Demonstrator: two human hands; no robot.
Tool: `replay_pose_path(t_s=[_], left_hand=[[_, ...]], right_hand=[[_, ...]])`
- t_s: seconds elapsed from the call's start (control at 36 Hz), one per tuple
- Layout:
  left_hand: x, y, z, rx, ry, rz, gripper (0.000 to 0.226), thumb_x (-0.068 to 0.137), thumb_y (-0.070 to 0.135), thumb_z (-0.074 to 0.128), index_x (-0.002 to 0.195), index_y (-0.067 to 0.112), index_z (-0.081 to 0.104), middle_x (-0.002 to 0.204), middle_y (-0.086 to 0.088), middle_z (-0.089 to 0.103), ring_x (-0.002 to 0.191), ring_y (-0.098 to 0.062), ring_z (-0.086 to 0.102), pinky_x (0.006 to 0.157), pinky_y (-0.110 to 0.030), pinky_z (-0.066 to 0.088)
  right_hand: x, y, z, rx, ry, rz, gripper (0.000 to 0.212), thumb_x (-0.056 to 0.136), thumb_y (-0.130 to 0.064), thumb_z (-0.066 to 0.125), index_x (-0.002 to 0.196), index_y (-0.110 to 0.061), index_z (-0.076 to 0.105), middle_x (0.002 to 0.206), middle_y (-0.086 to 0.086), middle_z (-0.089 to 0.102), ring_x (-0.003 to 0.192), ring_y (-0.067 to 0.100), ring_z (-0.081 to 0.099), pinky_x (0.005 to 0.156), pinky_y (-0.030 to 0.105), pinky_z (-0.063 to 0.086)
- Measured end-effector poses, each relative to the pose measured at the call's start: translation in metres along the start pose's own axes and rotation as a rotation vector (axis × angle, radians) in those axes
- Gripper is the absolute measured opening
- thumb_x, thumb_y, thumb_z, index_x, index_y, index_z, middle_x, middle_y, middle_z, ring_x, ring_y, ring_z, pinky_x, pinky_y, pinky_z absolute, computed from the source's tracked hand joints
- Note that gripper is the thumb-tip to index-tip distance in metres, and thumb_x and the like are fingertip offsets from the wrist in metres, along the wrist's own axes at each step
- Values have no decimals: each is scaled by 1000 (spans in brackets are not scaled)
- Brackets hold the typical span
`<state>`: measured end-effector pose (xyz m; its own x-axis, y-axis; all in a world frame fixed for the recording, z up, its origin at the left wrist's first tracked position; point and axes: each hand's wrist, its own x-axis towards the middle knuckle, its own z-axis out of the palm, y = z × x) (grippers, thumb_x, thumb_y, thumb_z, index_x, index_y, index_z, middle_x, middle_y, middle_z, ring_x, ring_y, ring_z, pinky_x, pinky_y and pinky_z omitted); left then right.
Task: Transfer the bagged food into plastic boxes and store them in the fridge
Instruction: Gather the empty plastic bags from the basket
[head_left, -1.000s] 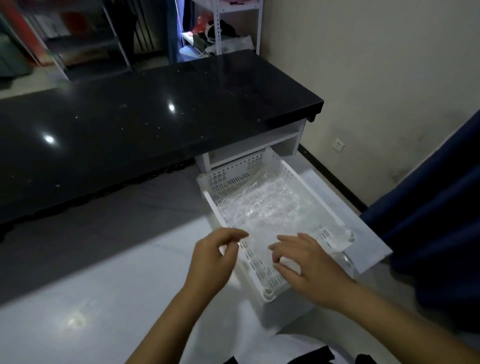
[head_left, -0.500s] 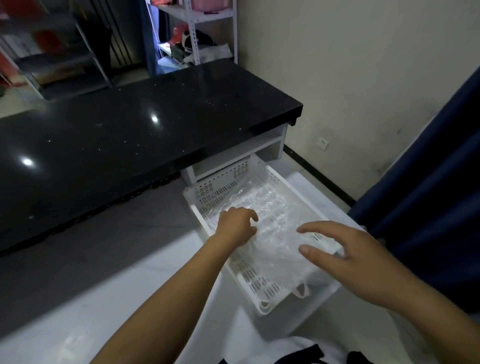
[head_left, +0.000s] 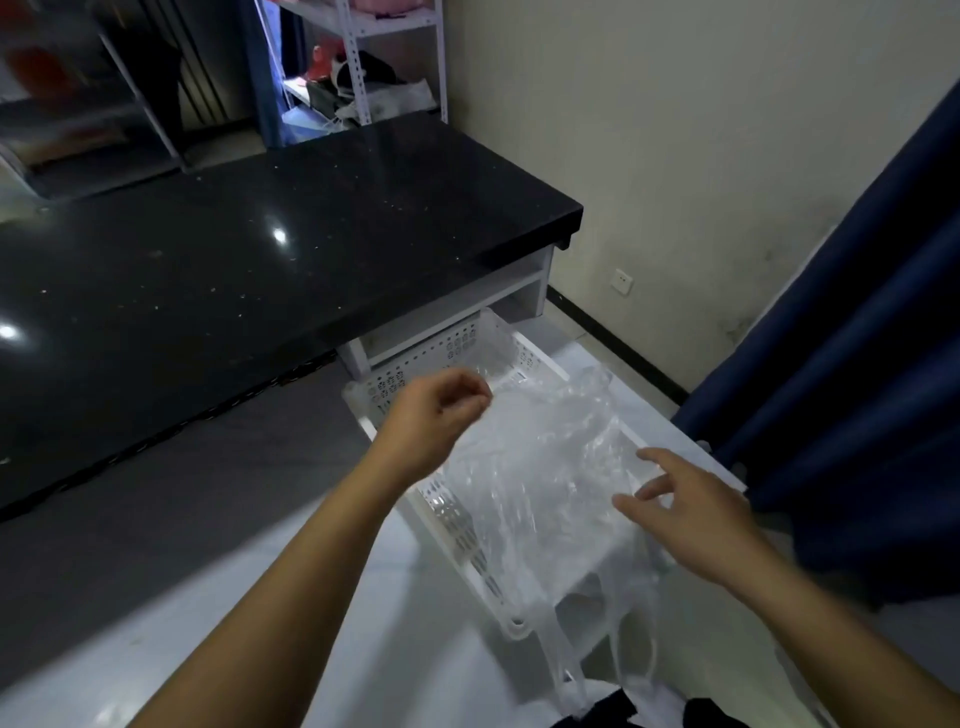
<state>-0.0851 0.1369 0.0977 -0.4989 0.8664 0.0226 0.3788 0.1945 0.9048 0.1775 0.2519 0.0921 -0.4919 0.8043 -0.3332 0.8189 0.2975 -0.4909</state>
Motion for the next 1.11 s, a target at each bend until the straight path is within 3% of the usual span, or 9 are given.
replay_pose_path(t_s=[0.36, 0.44, 0.53, 0.58, 0.67, 0.81, 0.89, 0.97, 1.11], left_hand=[[13, -36, -15, 51, 334, -188, 8, 94, 9, 63, 96, 11, 71, 89, 1, 69, 84, -12, 64, 77, -25, 50], [15, -47, -11, 70, 372, -219, 7, 95, 7, 62, 95, 8, 69, 86, 3, 66, 82, -12, 62, 71, -18, 46], [14, -54, -9, 34, 400, -242, 6, 96, 10, 61, 95, 12, 67, 88, 4, 65, 84, -13, 62, 70, -18, 46], [12, -58, -9, -17, 413, -262, 6, 97, 11, 60, 98, 12, 67, 92, 1, 67, 87, -15, 65, 76, -26, 52], [8, -57, -12, -127, 415, -283, 8, 99, 12, 59, 100, 11, 67, 93, -3, 70, 85, -19, 68, 80, -35, 58], [-5, -51, -25, -287, 401, -243, 7, 98, 10, 61, 99, 12, 67, 92, -5, 73, 79, -18, 71, 69, -26, 58], [-10, -46, -38, -354, 426, -199, 10, 96, 7, 63, 94, 15, 68, 88, -3, 73, 74, -18, 70, 67, -28, 60], [-9, -40, -47, -338, 456, -144, 11, 93, 6, 65, 94, 16, 69, 83, 1, 70, 71, -11, 65, 64, -23, 58], [2, -41, -43, -98, 424, -192, 21, 95, 15, 61, 113, 25, 63, 91, 2, 65, 76, -12, 63, 62, -20, 50]], right_hand=[[63, -51, 2, 167, 102, -114, 33, 94, -21, 61, 126, -28, 59, 85, -10, 62, 79, 16, 60, 96, 51, 48], [71, -64, 8, 179, 63, -116, 37, 93, -36, 62, 128, -28, 56, 87, -12, 62, 88, 20, 62, 99, 53, 45], [73, -72, 18, 84, -46, -84, 61, 86, -64, 60, 134, -28, 51, 109, -10, 65, 104, 21, 59, 102, 47, 39], [71, -74, 28, 12, -84, -61, 57, 84, -67, 59, 121, -23, 59, 114, -5, 66, 100, 20, 58, 96, 42, 39], [67, -75, 40, 60, -102, -56, 33, 88, -48, 65, 91, -15, 65, 88, -4, 66, 83, 23, 61, 90, 40, 43], [50, -76, 30, 231, -41, -133, 44, 88, -33, 67, 57, -19, 40, 53, -10, 39, 54, 14, 38, 70, 33, 34], [41, -81, 4, 247, -26, -228, 26, 88, -39, 68, 66, -26, 62, 71, -13, 61, 67, 10, 50, 79, 38, 43], [51, -95, -21, 199, 53, -307, 14, 89, -40, 66, 79, -30, 67, 98, -12, 65, 102, 19, 59, 100, 50, 44], [105, -117, -23, -151, 118, -268, 13, 94, -37, 59, 94, -27, 68, 109, -2, 62, 117, 29, 49, 89, 37, 27]])
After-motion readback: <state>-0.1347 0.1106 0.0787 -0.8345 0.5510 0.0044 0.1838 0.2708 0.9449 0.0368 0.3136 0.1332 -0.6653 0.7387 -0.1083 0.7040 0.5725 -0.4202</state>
